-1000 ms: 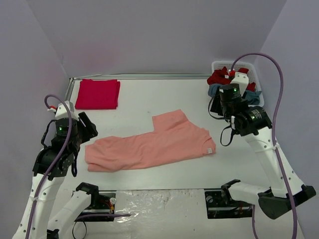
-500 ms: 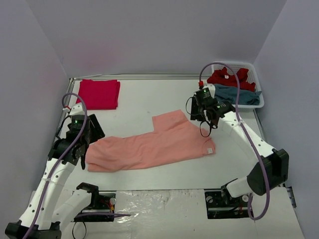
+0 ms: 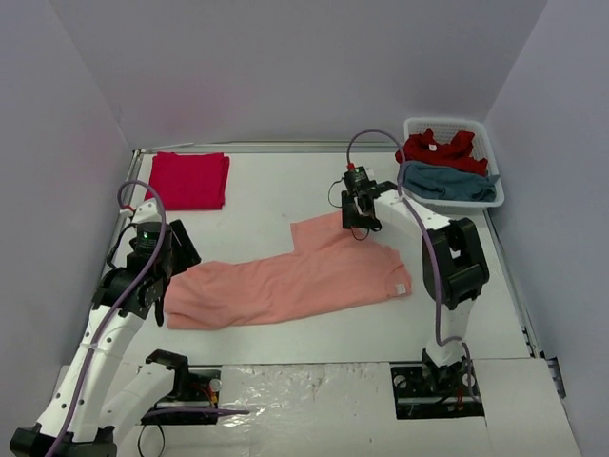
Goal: Fold and stack the t-shirts
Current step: Flatten out the tshirt
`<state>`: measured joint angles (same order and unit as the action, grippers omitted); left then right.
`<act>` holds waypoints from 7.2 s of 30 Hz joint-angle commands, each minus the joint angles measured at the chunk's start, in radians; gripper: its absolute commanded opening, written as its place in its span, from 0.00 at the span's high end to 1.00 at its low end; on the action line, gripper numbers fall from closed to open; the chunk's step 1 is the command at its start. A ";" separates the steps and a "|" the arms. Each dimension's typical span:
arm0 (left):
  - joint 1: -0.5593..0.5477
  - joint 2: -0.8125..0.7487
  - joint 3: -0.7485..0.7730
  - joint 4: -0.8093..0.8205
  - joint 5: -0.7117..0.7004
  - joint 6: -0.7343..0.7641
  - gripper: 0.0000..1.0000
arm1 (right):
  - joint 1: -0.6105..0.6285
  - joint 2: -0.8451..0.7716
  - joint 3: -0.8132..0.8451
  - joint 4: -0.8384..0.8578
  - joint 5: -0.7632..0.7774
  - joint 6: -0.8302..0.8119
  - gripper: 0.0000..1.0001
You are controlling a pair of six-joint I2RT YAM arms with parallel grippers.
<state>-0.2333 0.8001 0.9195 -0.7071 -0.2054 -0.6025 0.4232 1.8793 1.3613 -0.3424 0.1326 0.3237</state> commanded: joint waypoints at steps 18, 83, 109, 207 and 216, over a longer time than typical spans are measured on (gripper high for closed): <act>0.005 0.011 0.002 0.031 0.017 -0.002 0.43 | -0.031 0.207 0.234 0.031 -0.119 -0.071 0.65; 0.005 0.001 -0.014 0.040 0.037 0.003 0.43 | -0.066 0.310 0.272 0.023 -0.261 -0.095 0.62; 0.005 -0.001 -0.024 0.049 0.041 -0.002 0.43 | -0.075 0.182 0.199 0.037 -0.245 -0.098 1.00; 0.003 0.326 -0.268 0.486 -0.115 -0.060 0.40 | -0.055 0.052 0.190 -0.086 0.064 -0.098 1.00; 0.006 0.439 -0.251 0.557 -0.146 -0.034 0.41 | -0.054 0.064 0.190 -0.083 0.061 -0.101 1.00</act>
<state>-0.2333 1.2182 0.6159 -0.1967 -0.3145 -0.6609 0.3672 1.9282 1.5547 -0.4118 0.1833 0.2321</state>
